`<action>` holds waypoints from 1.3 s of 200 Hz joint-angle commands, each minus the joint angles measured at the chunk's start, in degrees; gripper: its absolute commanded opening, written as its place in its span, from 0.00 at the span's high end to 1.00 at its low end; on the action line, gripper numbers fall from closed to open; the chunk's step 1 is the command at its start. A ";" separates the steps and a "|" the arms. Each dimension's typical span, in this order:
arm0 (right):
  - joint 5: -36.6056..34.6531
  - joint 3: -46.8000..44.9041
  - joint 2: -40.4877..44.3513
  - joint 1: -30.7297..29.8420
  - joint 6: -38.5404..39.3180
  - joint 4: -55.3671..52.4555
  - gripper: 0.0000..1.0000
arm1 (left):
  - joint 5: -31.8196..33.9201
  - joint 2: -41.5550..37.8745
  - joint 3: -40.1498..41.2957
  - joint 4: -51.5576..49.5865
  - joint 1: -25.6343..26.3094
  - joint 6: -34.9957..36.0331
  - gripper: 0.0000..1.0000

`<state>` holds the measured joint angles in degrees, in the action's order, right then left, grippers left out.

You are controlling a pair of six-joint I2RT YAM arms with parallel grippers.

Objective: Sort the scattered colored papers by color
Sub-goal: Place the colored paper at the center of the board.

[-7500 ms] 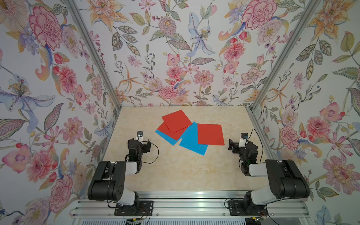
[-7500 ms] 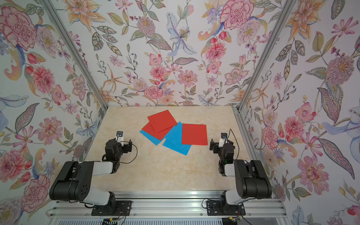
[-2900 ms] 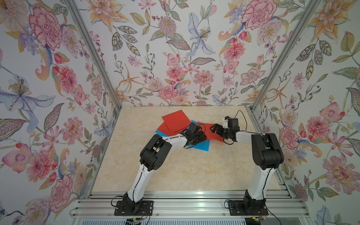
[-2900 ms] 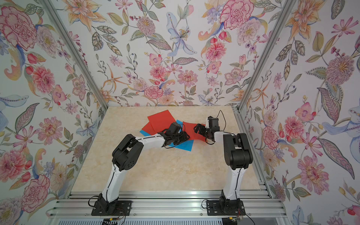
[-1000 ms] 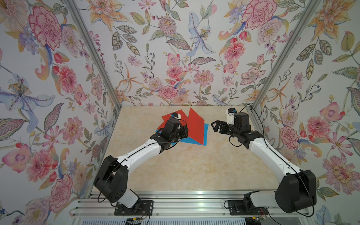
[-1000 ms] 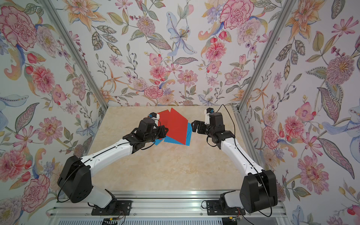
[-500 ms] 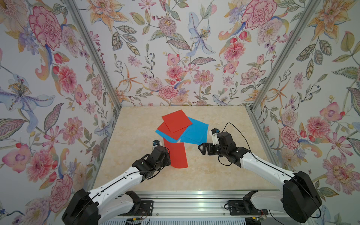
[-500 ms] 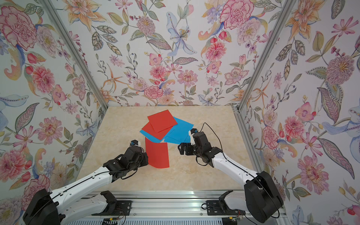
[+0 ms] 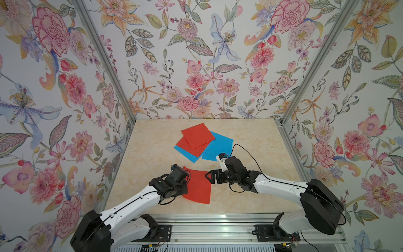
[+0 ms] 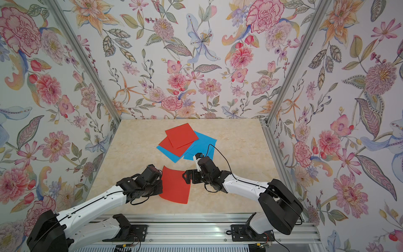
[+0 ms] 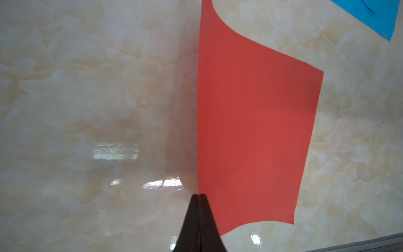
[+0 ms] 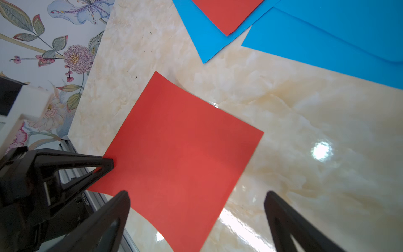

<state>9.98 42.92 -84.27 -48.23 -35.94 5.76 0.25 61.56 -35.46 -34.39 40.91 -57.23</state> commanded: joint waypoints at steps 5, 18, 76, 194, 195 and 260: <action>-0.41 2.59 -2.63 -2.09 -1.60 1.71 0.00 | 0.91 -1.72 -0.86 -4.31 0.75 0.24 1.00; -0.53 3.20 -4.14 -3.25 -1.90 2.21 0.00 | 1.34 -2.60 -0.02 -4.45 0.84 -0.86 1.00; 0.21 6.56 -11.96 -5.84 -3.26 5.57 0.00 | 2.85 -7.41 3.40 -4.86 1.28 -5.34 1.00; 2.16 12.54 -21.75 -6.09 -1.92 6.48 0.00 | 2.91 -10.76 5.11 -6.07 1.72 -9.81 1.00; 2.16 12.54 -21.83 -6.14 -1.93 6.47 0.00 | 2.96 -10.80 5.17 -6.10 1.72 -9.82 1.00; 2.75 12.99 -24.06 -6.26 -2.03 6.64 0.00 | 3.14 -10.85 4.36 -6.21 2.16 -10.05 1.00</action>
<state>11.86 55.11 -106.54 -54.00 -38.22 13.10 1.96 51.24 -31.14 -39.00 42.15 -66.61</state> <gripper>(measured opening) 0.997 0.043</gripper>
